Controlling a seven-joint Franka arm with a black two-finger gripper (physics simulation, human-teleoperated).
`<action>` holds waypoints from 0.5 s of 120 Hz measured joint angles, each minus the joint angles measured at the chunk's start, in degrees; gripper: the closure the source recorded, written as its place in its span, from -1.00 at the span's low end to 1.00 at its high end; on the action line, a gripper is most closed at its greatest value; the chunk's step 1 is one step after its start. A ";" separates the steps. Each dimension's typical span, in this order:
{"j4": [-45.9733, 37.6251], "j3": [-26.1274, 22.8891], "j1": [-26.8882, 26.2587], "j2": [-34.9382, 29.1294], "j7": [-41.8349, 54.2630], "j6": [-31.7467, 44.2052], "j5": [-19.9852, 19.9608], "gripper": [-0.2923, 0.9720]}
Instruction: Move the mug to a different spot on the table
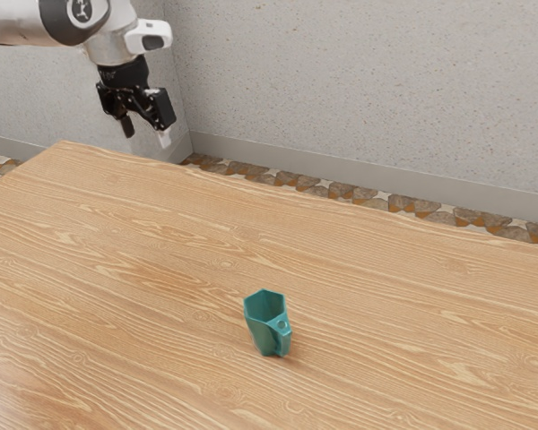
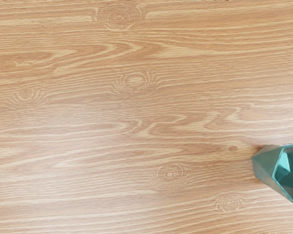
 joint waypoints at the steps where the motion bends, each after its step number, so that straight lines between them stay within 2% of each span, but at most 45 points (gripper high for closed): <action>1: -0.01 0.00 -0.28 0.01 0.00 0.06 0.01 -0.50; 11: -0.05 -0.01 -1.74 0.03 0.02 0.52 0.02 -0.50; 24: -1.32 -0.05 -0.92 -1.22 -0.01 1.01 0.02 -0.50; 46: -11.46 -0.16 0.16 -6.21 -0.77 5.56 -0.10 -0.50; 51: -13.84 -0.32 -1.28 -7.72 -1.48 6.29 -0.19 -0.50; 60: -17.57 -1.68 -7.10 -10.41 -3.16 7.29 -0.33 -0.50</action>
